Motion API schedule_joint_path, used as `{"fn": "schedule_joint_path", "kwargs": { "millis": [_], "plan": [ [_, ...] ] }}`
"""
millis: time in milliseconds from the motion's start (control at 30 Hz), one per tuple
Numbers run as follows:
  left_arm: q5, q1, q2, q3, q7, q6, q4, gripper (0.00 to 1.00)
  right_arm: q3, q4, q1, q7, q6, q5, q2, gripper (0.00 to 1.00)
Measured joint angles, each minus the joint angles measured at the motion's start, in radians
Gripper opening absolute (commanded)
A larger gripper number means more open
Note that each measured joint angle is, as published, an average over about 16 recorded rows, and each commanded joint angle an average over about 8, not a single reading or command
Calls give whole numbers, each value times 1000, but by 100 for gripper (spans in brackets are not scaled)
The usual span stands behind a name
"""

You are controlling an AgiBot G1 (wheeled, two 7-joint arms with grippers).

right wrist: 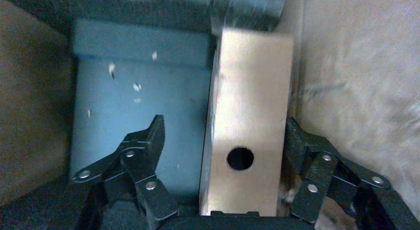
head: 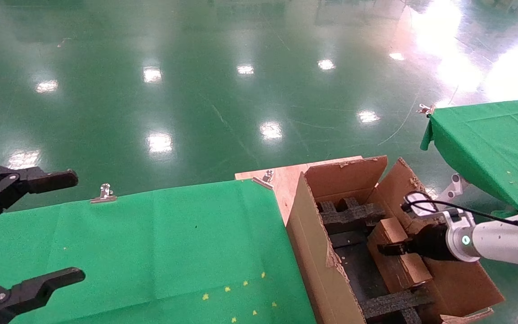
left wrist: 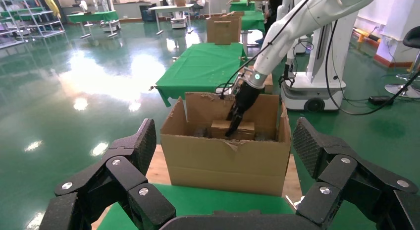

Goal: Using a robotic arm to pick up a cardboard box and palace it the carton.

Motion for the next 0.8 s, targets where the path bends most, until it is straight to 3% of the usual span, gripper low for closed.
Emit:
{"fn": "schedule_joint_path", "kwargs": {
  "millis": [467, 800],
  "plan": [
    [0, 0, 0, 0, 0, 0, 0, 100, 25, 188, 202, -13, 20, -90, 90, 100],
    [0, 0, 0, 0, 0, 0, 0, 100, 124, 427, 371, -134, -88, -45, 184, 100]
  ]
}}
